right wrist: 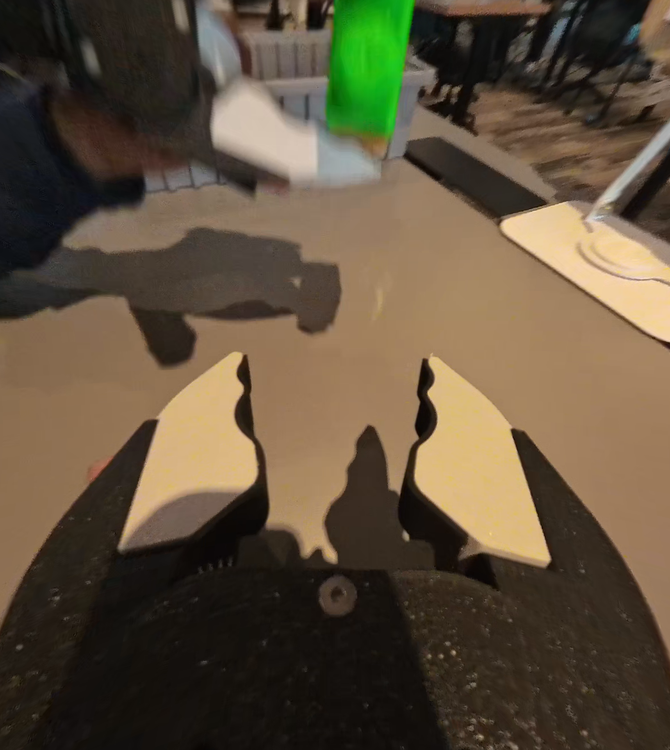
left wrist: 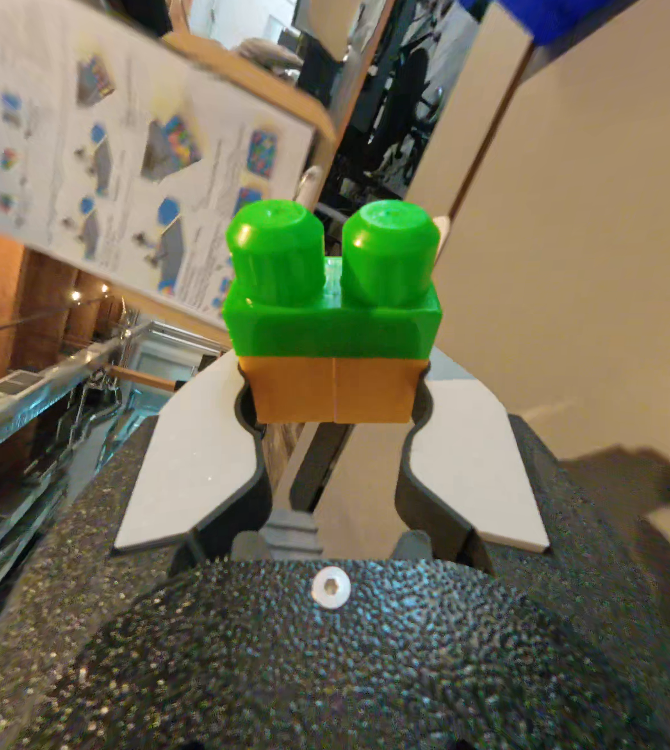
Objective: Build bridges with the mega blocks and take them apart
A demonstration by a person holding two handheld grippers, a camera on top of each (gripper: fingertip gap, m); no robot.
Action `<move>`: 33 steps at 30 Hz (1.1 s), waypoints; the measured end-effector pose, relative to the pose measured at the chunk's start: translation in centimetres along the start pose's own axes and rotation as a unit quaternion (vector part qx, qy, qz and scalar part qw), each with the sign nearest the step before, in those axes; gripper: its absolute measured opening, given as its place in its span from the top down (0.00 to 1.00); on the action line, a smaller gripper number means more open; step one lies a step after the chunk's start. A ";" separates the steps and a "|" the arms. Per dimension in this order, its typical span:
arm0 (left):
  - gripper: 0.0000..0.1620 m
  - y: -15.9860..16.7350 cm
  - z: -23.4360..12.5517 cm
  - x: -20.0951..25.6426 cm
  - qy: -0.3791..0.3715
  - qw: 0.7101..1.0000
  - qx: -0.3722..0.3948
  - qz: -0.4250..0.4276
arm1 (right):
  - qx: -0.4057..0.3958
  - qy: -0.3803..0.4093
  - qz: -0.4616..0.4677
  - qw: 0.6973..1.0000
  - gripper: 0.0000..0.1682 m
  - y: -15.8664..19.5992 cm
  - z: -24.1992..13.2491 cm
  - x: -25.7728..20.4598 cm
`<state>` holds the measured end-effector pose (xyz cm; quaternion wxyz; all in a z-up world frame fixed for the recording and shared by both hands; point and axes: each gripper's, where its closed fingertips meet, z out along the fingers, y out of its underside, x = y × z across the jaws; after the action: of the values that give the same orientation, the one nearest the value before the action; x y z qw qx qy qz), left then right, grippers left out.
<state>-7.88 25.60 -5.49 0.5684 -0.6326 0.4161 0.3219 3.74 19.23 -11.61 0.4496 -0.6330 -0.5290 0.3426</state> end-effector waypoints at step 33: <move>0.54 -6.7 0.6 14.4 0.130 0.989 0.061 0.028 | -0.006 0.000 0.119 0.993 0.79 2.1 -0.4 2.3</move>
<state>4.62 23.97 -15.26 0.5376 -0.6215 0.5226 0.2271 5.30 21.29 -13.33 0.4015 -0.6942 -0.4520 0.3906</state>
